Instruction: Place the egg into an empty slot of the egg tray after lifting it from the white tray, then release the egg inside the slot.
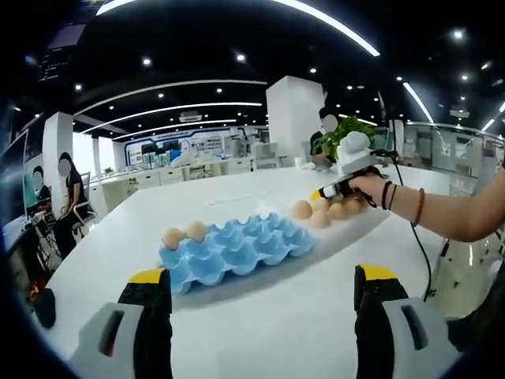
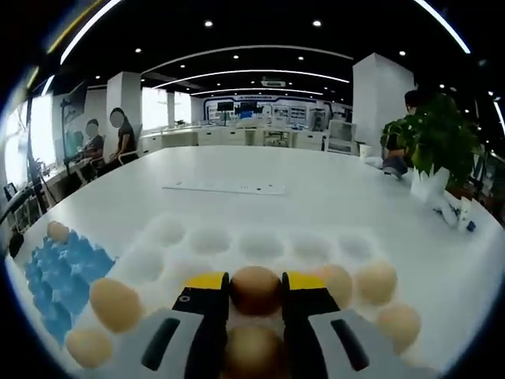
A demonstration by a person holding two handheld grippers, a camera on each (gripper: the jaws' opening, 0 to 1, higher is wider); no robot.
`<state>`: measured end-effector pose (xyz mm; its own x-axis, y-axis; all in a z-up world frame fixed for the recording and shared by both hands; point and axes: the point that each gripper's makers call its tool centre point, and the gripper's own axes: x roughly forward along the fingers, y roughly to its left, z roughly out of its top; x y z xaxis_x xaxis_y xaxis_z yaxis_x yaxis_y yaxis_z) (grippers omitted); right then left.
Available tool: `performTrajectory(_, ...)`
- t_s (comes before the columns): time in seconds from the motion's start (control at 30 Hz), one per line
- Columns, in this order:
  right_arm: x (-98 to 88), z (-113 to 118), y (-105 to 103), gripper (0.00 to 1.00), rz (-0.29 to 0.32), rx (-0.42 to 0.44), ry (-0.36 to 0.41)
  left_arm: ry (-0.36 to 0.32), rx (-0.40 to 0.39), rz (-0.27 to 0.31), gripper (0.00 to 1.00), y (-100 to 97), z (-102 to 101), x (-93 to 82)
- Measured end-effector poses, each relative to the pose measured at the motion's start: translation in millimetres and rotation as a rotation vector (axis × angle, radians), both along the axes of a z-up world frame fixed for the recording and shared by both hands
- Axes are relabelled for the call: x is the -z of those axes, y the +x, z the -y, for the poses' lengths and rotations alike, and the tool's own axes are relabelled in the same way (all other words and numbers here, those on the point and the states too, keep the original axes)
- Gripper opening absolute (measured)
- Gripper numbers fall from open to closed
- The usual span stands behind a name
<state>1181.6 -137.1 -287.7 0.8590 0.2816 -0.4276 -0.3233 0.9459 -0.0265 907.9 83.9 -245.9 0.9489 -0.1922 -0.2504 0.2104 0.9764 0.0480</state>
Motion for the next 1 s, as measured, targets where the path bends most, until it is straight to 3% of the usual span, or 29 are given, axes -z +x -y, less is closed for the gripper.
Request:
performTrajectory(0.57, -6.7, 3, -7, 0.26, 0.054, 0.025, 0.073, -0.003, -0.024, 0.013, 0.98, -13.0, -7, -1.1)
performTrajectory(0.73, -24.8, 3, -8, 0.26, 0.137, 0.009, 0.091, -0.001, -0.021, 0.008, 0.98, -13.4, -5, -0.4)
performTrajectory(1.0, -42.0, 0, -10, 0.26, 0.170, -0.001, 0.099, 0.003, -0.021, 0.011, 0.98, -12.3, -6, -3.6)
